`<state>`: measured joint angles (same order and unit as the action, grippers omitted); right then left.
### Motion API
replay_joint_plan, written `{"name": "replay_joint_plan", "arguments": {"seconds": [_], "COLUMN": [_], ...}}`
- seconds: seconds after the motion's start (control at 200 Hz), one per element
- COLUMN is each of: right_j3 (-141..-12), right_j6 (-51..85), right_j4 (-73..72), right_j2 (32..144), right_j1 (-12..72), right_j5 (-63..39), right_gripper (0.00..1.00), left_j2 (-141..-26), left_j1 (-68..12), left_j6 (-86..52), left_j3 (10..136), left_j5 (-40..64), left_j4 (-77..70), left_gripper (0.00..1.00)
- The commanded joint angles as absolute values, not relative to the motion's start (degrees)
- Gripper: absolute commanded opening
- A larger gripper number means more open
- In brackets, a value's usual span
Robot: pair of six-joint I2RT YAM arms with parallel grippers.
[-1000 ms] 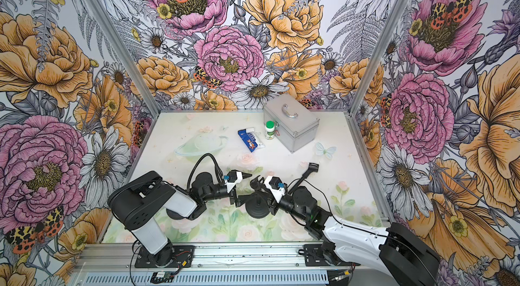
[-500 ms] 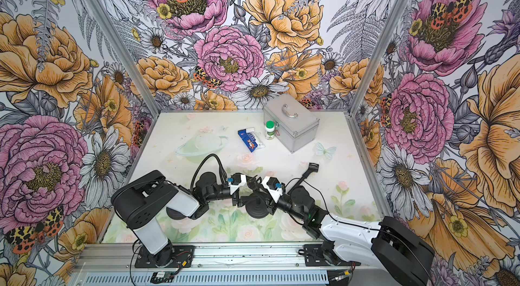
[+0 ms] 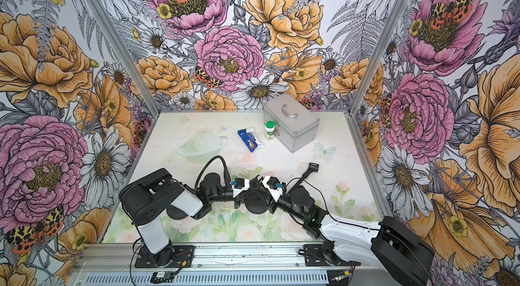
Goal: Assemble a microphone stand
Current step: Adjust the microphone stand at the center of the board, then screw the microphone stand pole into the microphone stand base.
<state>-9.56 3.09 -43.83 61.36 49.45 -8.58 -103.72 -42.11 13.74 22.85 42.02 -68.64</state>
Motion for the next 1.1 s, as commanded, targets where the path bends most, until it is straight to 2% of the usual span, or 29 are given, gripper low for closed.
{"name": "replay_joint_plan", "arguments": {"seconds": [0.0, 0.11, 0.34, 0.405, 0.47, 0.59, 0.65, 0.896, 1.096], "right_j3": [-9.77, -11.70, -13.47, -14.18, -15.15, -17.16, -18.10, -26.55, -32.34], "right_j6": [2.01, 0.58, 0.82, 1.07, 1.73, 1.70, -0.32, -10.14, -12.86], "right_j4": [-41.35, -41.70, -41.92, -40.17, -37.00, -30.78, -26.92, -16.86, -15.49], "right_j2": [63.88, 66.77, 68.36, 68.20, 67.60, 65.60, 64.21, 69.53, 75.99], "right_j1": [49.88, 49.24, 45.76, 43.67, 42.35, 37.39, 36.14, 31.86, 28.88], "right_j5": [-8.64, -8.34, -11.92, -13.59, -17.26, -31.36, -34.70, -43.32, -50.23], "right_gripper": [0.00, 0.00, 0.00, 0.13, 0.37, 0.45, 0.55, 0.55, 0.47], "left_j2": [-107.29, -111.00, -112.79, -113.28, -113.89, -114.33, -114.69, -116.01, -116.53], "left_j1": [-37.20, -33.99, -33.77, -33.86, -34.01, -34.36, -34.28, -34.23, -33.86], "left_j6": [10.07, 6.34, 6.23, 6.73, 7.34, 8.11, 8.17, 8.28, 7.42], "left_j3": [23.59, 24.13, 25.53, 25.57, 25.49, 25.40, 25.40, 25.97, 26.52], "left_j5": [42.26, 44.84, 44.50, 44.19, 43.85, 43.64, 43.48, 43.83, 43.97], "left_j4": [-74.76, -80.91, -80.92, -80.92, -80.88, -80.94, -80.93, -80.93, -80.73], "left_gripper": [0.12, 0.08, 0.10, 0.10, 0.10, 0.10, 0.10, 0.11, 0.14]}}
